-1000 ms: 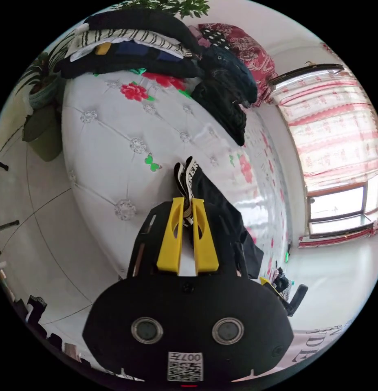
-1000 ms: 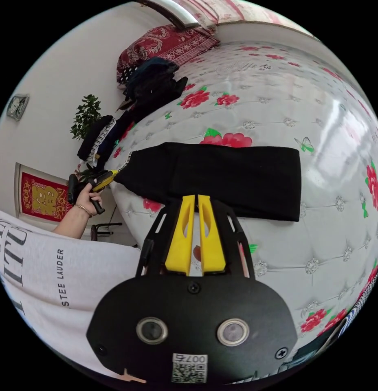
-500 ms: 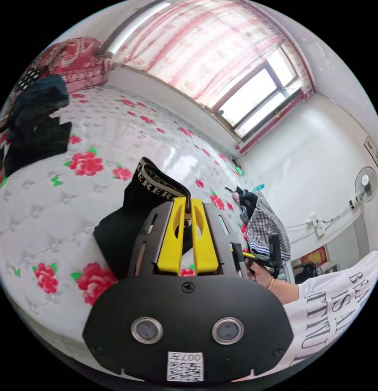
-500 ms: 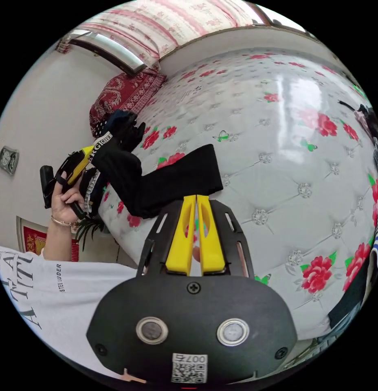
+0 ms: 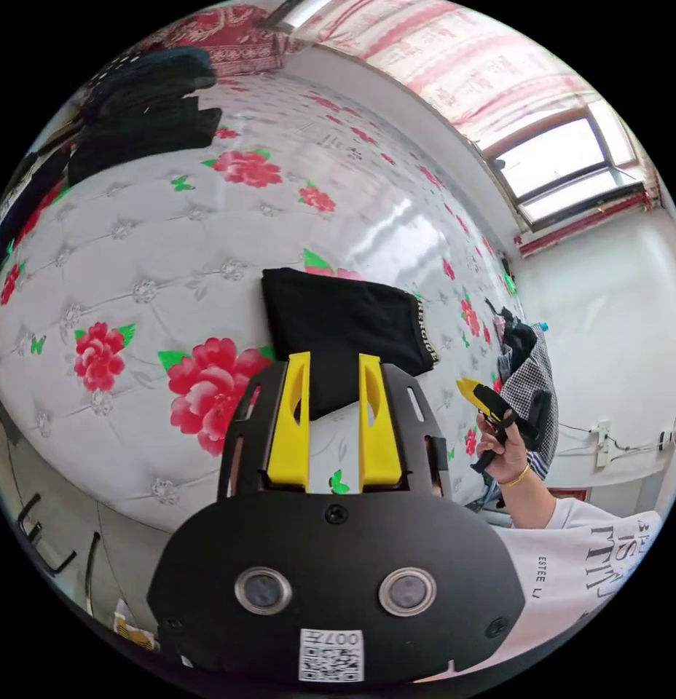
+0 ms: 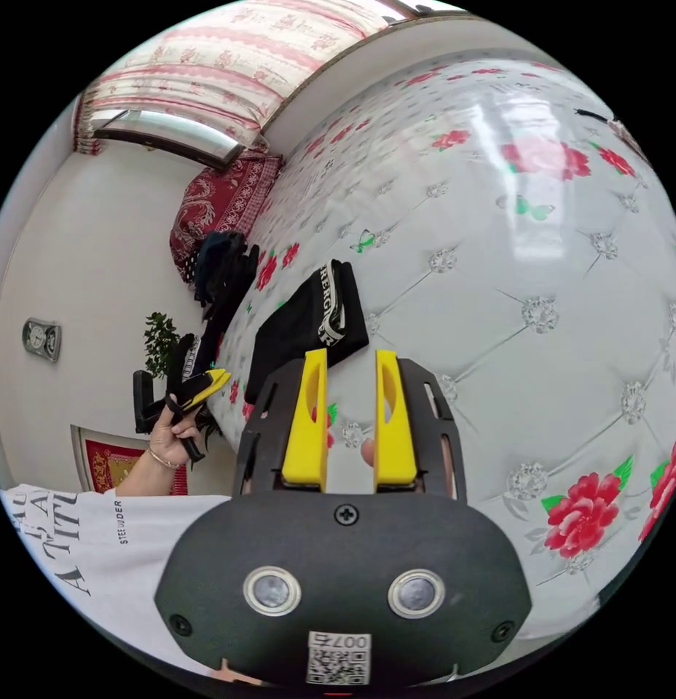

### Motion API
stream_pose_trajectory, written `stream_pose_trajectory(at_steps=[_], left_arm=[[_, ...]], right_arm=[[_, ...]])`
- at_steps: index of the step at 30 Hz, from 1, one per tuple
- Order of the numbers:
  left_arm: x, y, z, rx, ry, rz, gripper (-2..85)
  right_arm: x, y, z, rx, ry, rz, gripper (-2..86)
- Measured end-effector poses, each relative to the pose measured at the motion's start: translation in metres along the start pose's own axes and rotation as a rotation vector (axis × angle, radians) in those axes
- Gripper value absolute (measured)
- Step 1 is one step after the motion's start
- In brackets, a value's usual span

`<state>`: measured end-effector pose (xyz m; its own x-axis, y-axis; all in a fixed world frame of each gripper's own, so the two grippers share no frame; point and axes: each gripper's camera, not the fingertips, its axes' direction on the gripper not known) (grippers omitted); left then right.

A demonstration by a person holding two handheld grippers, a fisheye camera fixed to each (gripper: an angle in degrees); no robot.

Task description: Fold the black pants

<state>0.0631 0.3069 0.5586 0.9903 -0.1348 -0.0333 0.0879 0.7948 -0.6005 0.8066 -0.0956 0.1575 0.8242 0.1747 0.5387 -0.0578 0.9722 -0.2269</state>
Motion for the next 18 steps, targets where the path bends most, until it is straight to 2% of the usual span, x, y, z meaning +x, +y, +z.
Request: stream_pose_trajectory(at_steps=[4,7,9,11,12,14,18], left_arm=[[-0.017,-0.007,0.021,-0.049,0.002,-0.043,13.2],[-0.020,-0.020,0.051,-0.117,0.006,-0.053,13.8],[-0.021,-0.026,0.071,-0.142,0.007,-0.049,13.5],[-0.020,-0.030,0.079,-0.118,-0.101,-0.083,10.2],[-0.020,-0.031,0.080,-0.118,-0.101,-0.088,8.9],[-0.022,-0.035,0.077,-0.125,-0.031,-0.046,5.7],[-0.035,-0.030,0.045,-0.090,0.120,0.000,5.1]], right_arm=[[0.014,-0.033,0.027,-0.030,-0.053,-0.008,8.9],[0.021,-0.048,0.064,-0.121,-0.055,-0.008,9.3],[0.017,-0.048,0.074,-0.123,-0.022,-0.023,8.9],[0.012,-0.048,0.080,-0.132,0.048,-0.030,8.1],[0.011,-0.050,0.084,-0.162,0.054,-0.031,7.5],[0.009,-0.052,0.086,-0.206,0.059,-0.022,6.5],[-0.019,-0.048,0.071,-0.189,0.073,-0.083,4.8]])
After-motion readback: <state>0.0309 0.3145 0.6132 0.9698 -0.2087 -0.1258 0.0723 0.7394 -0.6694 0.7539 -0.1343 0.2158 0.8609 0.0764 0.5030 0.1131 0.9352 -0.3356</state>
